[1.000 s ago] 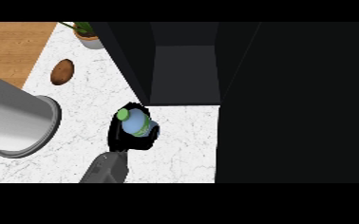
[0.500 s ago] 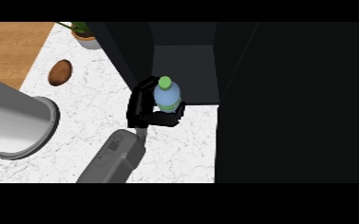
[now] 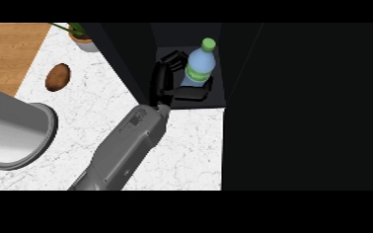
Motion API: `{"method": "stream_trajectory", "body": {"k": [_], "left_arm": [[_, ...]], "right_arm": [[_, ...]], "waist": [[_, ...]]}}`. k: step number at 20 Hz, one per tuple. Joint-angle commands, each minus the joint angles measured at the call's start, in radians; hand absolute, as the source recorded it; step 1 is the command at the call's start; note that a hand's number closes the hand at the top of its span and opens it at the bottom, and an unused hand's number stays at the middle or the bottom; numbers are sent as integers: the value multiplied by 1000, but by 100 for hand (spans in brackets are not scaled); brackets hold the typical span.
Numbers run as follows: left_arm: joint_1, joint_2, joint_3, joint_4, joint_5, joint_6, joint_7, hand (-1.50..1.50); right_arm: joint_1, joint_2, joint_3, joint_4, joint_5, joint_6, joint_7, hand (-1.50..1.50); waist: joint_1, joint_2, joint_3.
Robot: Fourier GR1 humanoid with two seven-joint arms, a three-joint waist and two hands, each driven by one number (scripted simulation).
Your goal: Pick up the bottled water, place it into the cabinet and close the cabinet
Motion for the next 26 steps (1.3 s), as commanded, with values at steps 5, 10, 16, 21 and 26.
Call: {"method": "stream_trajectory", "body": {"k": [5,10,16,21,26], "left_arm": [[-197,0,32,270,74,32,-26,150],[-291,24,35,455,-35,67,-19,150],[-325,1,114,571,8,120,-55,150],[-337,52,179,635,25,83,-137,150],[-415,71,133,711,-41,151,-124,-150]], "right_arm": [[-37,-7,-38,-29,-95,22,24,-150],[-32,-15,-90,-22,-127,32,15,-150],[-25,-16,-87,-47,-158,54,26,-150],[-19,9,-49,-17,-100,63,-11,-150],[-33,7,-55,-24,-113,70,-4,-150]], "waist": [[-18,6,0],[-24,11,1],[-35,17,-1],[-49,23,-2],[-64,29,-1]]}}
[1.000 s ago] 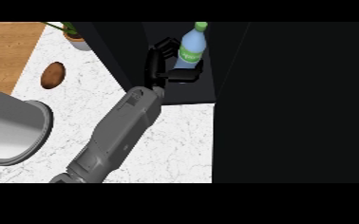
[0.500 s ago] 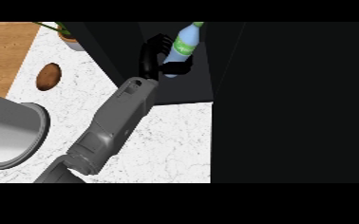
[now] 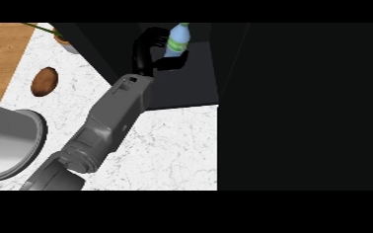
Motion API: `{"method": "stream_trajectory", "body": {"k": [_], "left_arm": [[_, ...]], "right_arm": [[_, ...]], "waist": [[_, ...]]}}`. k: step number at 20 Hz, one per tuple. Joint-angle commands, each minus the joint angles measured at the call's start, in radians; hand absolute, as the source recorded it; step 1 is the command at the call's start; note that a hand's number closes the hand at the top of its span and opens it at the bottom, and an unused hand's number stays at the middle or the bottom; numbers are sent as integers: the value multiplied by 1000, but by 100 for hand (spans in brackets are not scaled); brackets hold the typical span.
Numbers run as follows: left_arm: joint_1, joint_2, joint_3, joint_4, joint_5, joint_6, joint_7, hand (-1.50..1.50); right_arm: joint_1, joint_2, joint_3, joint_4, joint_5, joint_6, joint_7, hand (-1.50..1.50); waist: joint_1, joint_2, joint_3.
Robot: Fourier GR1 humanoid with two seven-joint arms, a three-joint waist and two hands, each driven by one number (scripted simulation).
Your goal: Pick up the bottled water, place it into the cabinet and close the cabinet
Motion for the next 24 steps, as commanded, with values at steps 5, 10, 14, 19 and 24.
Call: {"method": "stream_trajectory", "body": {"k": [5,10,14,19,24], "left_arm": [[-81,2,-13,88,-47,109,-28,-150],[-98,-2,14,77,-27,32,-39,-150],[-116,10,44,25,-2,-88,-79,-150],[-90,1,87,-21,31,-218,-178,-150],[-84,-30,104,-43,36,-266,-196,-150]], "right_arm": [[28,-23,-22,-30,-83,46,4,-150],[2,-22,-17,-10,-74,48,12,-150],[29,-14,5,-16,-66,56,6,-150],[33,-30,-36,-27,-93,64,9,-150],[85,-21,8,-137,-96,51,75,-150]], "waist": [[-25,4,0],[-15,10,-1],[-13,3,-2],[12,-5,-1],[44,-22,-1]]}}
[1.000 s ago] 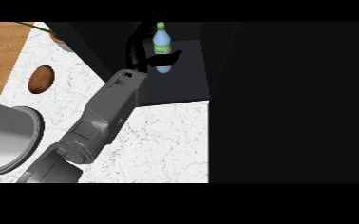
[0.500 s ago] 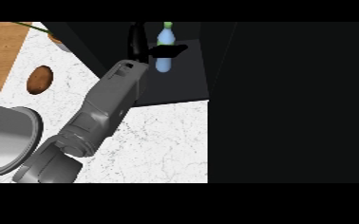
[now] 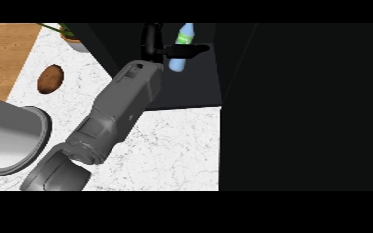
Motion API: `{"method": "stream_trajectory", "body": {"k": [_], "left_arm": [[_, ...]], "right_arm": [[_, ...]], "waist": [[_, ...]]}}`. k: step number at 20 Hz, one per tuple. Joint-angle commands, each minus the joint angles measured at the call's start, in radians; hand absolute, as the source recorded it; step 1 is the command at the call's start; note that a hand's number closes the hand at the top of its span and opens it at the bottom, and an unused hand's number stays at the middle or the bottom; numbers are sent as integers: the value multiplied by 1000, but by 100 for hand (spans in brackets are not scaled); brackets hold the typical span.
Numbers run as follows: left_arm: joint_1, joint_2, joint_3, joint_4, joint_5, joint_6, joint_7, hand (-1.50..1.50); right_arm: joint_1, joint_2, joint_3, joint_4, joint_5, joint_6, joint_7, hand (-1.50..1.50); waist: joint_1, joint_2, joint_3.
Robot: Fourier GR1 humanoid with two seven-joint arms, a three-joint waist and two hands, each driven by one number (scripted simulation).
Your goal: Pick up the bottled water, place it into the cabinet and close the cabinet
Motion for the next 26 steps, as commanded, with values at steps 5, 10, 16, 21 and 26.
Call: {"method": "stream_trajectory", "body": {"k": [5,10,16,21,26], "left_arm": [[56,-26,-20,-87,19,-34,16,-150],[167,-27,-68,-199,40,-53,20,-150],[362,-27,-229,-442,127,-85,31,-150],[500,-27,-283,-639,138,-169,56,-150],[624,-20,-356,-879,109,-114,92,-150]], "right_arm": [[4,25,31,-113,-40,-39,92,-150],[9,42,46,-123,-41,-61,112,-150],[14,32,75,-112,-26,-65,127,-150],[60,35,80,-117,-3,-71,92,-150],[58,53,146,-153,66,-100,117,-150]], "waist": [[32,-20,1],[52,-25,1],[47,-28,1],[67,-32,1],[75,-33,1]]}}
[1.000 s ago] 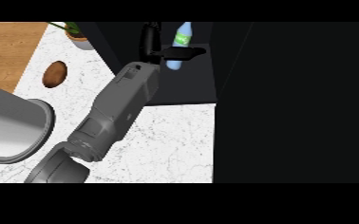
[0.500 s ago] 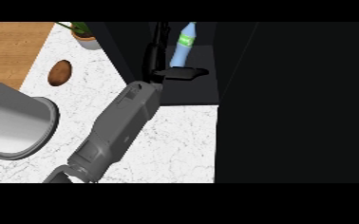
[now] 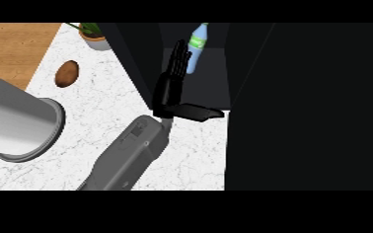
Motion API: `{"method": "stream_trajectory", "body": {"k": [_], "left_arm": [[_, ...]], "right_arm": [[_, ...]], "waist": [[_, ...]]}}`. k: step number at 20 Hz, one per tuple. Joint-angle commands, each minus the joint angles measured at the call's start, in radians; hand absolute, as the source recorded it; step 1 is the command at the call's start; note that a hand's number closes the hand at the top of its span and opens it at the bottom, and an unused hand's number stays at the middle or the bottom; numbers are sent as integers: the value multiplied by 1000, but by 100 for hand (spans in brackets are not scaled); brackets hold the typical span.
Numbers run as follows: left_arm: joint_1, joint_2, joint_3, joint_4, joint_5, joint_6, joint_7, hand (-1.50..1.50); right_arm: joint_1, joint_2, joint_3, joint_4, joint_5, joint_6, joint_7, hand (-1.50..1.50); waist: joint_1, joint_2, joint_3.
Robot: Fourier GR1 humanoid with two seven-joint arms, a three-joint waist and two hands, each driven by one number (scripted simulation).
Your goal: Pick up the bottled water, place it into the cabinet and close the cabinet
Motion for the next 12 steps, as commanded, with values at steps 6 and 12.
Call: {"method": "stream_trajectory", "body": {"k": [6,12], "left_arm": [[277,99,-101,-352,-29,-52,37,-150],[390,202,-87,-533,6,-52,134,150]], "right_arm": [[3,-63,4,-140,55,15,55,-150],[41,-165,72,-121,176,130,10,150]], "waist": [[11,4,0],[4,0,-1]]}}
